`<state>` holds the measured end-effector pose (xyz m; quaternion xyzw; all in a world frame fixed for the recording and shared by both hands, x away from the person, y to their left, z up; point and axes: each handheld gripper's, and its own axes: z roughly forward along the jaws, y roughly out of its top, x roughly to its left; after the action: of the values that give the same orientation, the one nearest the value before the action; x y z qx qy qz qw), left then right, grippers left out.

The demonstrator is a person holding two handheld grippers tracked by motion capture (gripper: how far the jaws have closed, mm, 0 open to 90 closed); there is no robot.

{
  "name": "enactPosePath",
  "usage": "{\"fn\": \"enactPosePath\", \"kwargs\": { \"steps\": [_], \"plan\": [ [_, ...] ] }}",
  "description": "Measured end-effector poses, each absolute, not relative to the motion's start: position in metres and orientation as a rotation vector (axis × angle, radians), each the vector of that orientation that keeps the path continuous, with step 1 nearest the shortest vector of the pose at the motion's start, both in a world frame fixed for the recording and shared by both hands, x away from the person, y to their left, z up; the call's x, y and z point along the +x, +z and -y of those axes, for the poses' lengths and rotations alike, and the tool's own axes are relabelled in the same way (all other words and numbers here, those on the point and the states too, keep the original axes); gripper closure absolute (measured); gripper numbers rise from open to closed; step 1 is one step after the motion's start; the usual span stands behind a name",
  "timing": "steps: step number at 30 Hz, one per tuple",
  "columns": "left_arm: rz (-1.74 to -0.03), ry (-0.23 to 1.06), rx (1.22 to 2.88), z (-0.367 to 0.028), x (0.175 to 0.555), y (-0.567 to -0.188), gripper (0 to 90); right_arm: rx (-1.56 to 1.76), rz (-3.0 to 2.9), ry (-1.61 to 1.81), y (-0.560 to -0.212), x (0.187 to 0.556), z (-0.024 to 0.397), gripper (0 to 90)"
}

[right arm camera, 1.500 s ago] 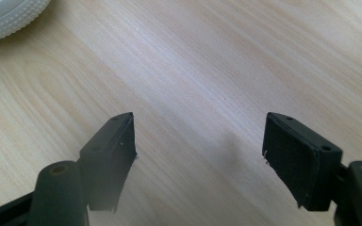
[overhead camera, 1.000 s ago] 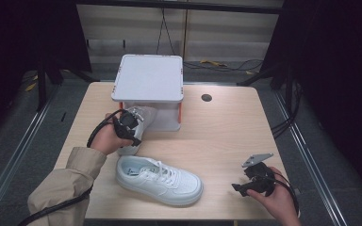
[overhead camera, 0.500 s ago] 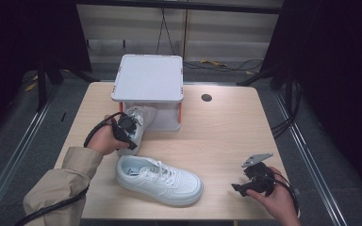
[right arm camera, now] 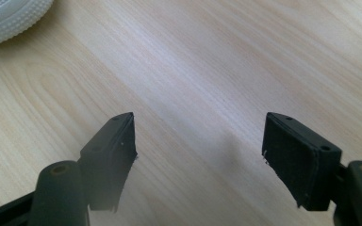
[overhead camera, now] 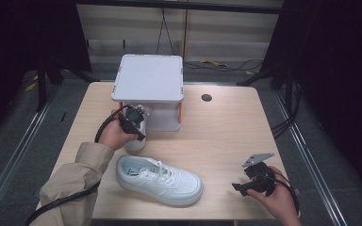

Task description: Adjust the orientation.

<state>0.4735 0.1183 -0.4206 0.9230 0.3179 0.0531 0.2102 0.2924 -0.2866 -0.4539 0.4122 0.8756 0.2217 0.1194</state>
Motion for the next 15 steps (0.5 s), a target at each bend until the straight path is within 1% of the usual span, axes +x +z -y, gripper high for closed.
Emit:
{"fn": "enactPosePath", "kwargs": {
  "steps": [4, 6, 7, 8, 9, 12, 15],
  "plan": [
    [-0.887, 0.157, 2.548, -0.116, 0.478, -0.423, 74.2, 1.198, -2.568, 0.645, -0.455, 0.295, 0.283, 26.5],
    [-0.832, 0.195, 2.568, -0.114, 0.476, -0.424, 71.7, 1.180, -2.587, 0.664, -0.454, 0.300, 0.275, 26.5],
    [-0.832, 0.195, 2.568, -0.114, 0.476, -0.424, 67.8, 1.180, -2.587, 0.664, -0.454, 0.300, 0.275, 26.5],
    [-0.811, 0.223, 2.548, -0.114, 0.474, -0.422, 59.3, 1.157, -2.594, 0.688, -0.450, 0.306, 0.267, 26.5],
    [-0.811, 0.223, 2.548, -0.114, 0.474, -0.422, 53.5, 1.157, -2.594, 0.688, -0.450, 0.306, 0.267, 26.5],
    [-0.749, 0.296, 2.584, -0.122, 0.467, -0.412, 48.3, 1.107, -2.609, 0.725, -0.436, 0.322, 0.246, 26.4],
    [-0.723, 0.289, 2.577, -0.127, 0.461, -0.406, 43.2, 1.042, -2.620, 0.743, -0.417, 0.337, 0.225, 26.3]
  ]
}}
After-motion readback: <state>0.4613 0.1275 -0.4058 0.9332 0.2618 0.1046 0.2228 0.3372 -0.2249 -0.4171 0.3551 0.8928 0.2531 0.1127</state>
